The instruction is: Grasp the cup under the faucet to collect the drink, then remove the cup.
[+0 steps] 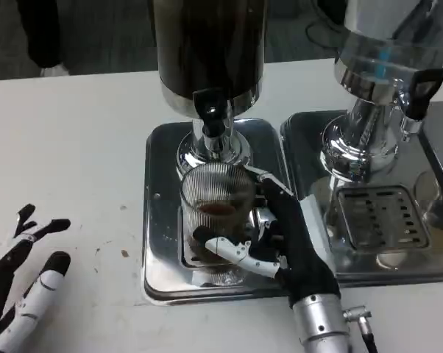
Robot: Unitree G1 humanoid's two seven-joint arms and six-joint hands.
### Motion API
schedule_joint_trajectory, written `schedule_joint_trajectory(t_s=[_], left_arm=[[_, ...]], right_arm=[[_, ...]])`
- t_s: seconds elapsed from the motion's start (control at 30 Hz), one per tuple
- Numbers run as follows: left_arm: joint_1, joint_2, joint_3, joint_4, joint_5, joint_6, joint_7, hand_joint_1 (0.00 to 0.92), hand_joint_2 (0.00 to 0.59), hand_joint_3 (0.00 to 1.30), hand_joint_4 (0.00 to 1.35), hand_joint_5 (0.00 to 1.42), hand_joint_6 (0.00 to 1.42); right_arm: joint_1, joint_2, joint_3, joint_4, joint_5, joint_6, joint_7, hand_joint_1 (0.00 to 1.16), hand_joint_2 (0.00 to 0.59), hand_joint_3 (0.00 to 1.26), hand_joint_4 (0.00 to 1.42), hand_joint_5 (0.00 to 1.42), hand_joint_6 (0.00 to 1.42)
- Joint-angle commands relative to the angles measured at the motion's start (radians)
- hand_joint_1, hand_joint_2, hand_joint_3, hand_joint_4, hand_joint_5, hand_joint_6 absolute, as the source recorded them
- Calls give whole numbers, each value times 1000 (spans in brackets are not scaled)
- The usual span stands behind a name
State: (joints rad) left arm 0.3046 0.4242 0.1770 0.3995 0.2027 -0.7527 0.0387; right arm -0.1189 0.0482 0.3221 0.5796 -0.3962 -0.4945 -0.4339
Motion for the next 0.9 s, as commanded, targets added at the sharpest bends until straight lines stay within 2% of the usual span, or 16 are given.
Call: schedule_joint_trajectory(t_s=[0.03,0.13,0.3,0.4,0.43,0.5,0.53,0.63,0.8,0.9], left_arm=[[-19,8,-8,20,-10,8,-22,0,239,283,0,56,0],[-29,7,-11,33,-6,6,-25,0,238,282,0,56,0],[-37,16,-15,37,16,5,-23,0,204,254,0,56,0],[-39,20,-18,34,27,12,-20,0,202,250,0,53,0],[-40,21,-18,32,30,15,-19,0,202,248,0,51,0],[-41,22,-19,32,30,16,-21,0,194,241,0,47,0],[-43,23,-19,36,28,16,-23,0,191,239,0,46,0],[-49,24,-24,40,34,18,-22,0,187,234,0,45,0],[-52,27,-29,43,39,17,-18,0,184,230,0,45,0],[-50,38,-31,35,66,15,-6,0,184,228,0,40,0]], right_arm=[[14,37,-4,-17,-1,-22,-24,922,231,459,623,890,1336],[16,31,0,-26,-23,-25,-41,919,230,459,626,890,1336],[30,26,10,-49,-62,-31,-75,908,226,459,627,903,1336],[38,28,12,-72,-65,-23,-69,903,226,465,635,907,1336],[48,43,-1,-76,-17,-20,-39,904,226,465,636,907,1336],[60,44,1,-96,-8,-18,-28,905,227,466,636,907,1336],[59,35,10,-107,-39,-15,-44,906,227,467,636,907,1336],[58,26,15,-109,-68,-19,-58,907,228,470,631,907,1336],[60,27,3,-120,-64,-24,-58,908,228,473,632,907,1336],[75,13,3,-155,-80,-19,-55,909,228,485,636,907,1336]])
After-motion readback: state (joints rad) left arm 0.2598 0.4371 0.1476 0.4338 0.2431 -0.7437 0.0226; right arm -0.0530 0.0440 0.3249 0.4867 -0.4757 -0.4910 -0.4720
